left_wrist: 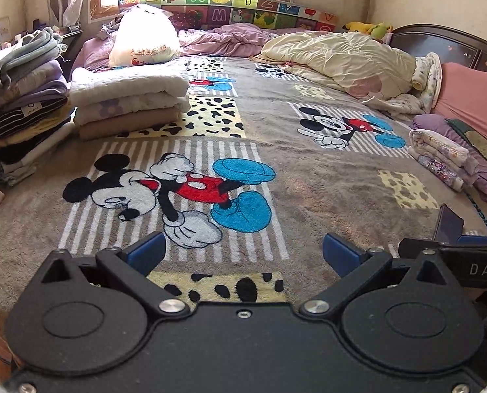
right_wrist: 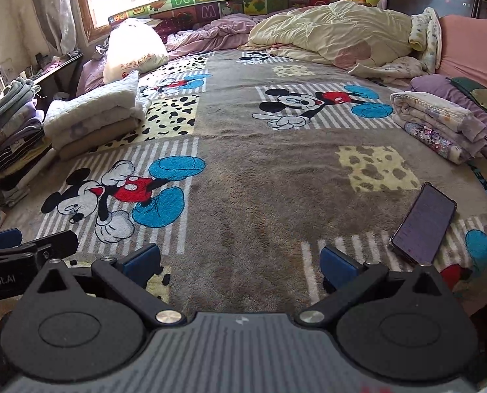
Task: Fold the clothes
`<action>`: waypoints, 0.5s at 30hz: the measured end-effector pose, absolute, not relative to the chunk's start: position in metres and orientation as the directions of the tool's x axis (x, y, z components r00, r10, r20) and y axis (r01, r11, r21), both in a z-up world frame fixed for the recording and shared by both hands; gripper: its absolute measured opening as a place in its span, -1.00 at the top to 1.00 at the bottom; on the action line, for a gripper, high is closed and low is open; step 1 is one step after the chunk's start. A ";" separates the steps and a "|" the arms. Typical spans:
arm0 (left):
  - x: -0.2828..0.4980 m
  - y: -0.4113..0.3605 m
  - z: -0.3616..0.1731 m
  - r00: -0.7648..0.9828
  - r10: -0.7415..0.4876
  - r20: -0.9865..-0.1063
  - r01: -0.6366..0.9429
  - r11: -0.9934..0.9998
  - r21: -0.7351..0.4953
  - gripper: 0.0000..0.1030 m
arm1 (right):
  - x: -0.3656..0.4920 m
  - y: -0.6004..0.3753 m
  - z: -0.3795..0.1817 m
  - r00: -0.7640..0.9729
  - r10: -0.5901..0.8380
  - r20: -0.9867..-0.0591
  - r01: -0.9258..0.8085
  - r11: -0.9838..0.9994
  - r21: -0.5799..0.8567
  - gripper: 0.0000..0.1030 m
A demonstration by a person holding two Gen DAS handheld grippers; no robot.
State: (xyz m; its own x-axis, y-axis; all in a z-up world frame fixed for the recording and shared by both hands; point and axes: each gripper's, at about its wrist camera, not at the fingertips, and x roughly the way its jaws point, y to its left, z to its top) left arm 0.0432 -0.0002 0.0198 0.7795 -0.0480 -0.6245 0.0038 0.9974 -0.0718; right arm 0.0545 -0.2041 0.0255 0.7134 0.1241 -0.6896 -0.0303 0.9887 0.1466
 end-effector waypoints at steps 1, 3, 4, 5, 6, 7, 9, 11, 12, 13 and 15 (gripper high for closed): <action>0.040 -0.002 0.021 0.782 -0.040 -0.622 0.003 0.998 -0.060 -1.00 | 0.053 -0.205 0.026 0.716 0.123 -0.687 -0.034 0.989 0.142 -0.99; 0.033 -0.005 0.024 0.787 -0.028 -0.617 0.000 0.999 -0.045 -1.00 | 0.050 -0.205 0.028 0.719 0.121 -0.684 -0.038 0.990 0.135 -0.99; 0.030 -0.006 0.025 0.789 -0.022 -0.614 -0.002 0.999 -0.038 -1.00 | 0.048 -0.205 0.028 0.719 0.120 -0.685 -0.040 0.990 0.132 -0.99; 0.028 -0.007 0.026 0.791 -0.019 -0.612 -0.003 0.999 -0.035 -1.00 | 0.047 -0.205 0.028 0.718 0.120 -0.686 -0.044 0.991 0.128 -0.99; 0.025 -0.007 0.027 0.793 -0.017 -0.609 -0.003 0.999 -0.033 -1.00 | 0.045 -0.204 0.027 0.717 0.120 -0.687 -0.047 0.991 0.124 -0.99; 0.022 -0.008 0.028 0.795 -0.018 -0.607 0.000 1.000 -0.030 -1.00 | 0.044 -0.203 0.027 0.714 0.124 -0.689 -0.052 0.991 0.125 -0.99; 0.018 -0.009 0.028 0.795 -0.012 -0.606 -0.001 1.000 -0.020 -1.00 | 0.041 -0.202 0.026 0.710 0.134 -0.692 -0.063 0.990 0.127 -0.99; 0.014 -0.011 0.027 0.796 -0.008 -0.605 0.001 1.000 -0.013 -1.00 | 0.038 -0.200 0.025 0.705 0.136 -0.696 -0.069 0.990 0.123 -0.99; 0.012 -0.012 0.027 0.796 -0.012 -0.606 0.005 1.000 -0.012 -1.00 | 0.036 -0.200 0.025 0.702 0.137 -0.699 -0.071 0.990 0.122 -0.99; 0.011 -0.012 0.026 0.794 -0.014 -0.608 0.009 1.000 -0.011 -1.00 | 0.034 -0.199 0.024 0.699 0.137 -0.701 -0.072 0.990 0.122 -0.99; 0.009 -0.013 0.025 0.793 -0.016 -0.609 0.012 1.000 -0.010 -1.00 | 0.031 -0.199 0.023 0.697 0.132 -0.705 -0.068 0.991 0.118 -0.99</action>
